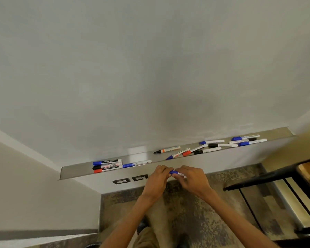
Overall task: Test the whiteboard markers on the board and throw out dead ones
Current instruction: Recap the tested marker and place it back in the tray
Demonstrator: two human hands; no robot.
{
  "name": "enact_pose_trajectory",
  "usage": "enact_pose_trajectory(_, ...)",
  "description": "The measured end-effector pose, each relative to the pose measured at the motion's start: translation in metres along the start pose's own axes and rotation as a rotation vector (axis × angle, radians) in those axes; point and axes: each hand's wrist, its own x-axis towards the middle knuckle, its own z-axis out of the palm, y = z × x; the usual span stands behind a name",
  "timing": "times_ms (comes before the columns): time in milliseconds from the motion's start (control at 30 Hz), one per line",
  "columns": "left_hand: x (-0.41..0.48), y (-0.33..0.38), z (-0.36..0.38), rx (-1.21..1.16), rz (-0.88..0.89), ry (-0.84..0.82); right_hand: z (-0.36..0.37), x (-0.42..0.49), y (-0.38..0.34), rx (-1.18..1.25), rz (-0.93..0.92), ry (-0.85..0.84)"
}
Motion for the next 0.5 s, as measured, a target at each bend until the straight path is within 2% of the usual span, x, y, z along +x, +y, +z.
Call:
enact_pose_trajectory(333, -0.002, 0.037, -0.014, 0.150, 0.100, 0.112, -0.028, 0.000, -0.002, 0.003, -0.002, -0.002)
enact_pose_trajectory(500, 0.011, 0.049, -0.034, 0.189, 0.171, 0.167, -0.039, 0.018, -0.002, -0.056, -0.041, 0.069)
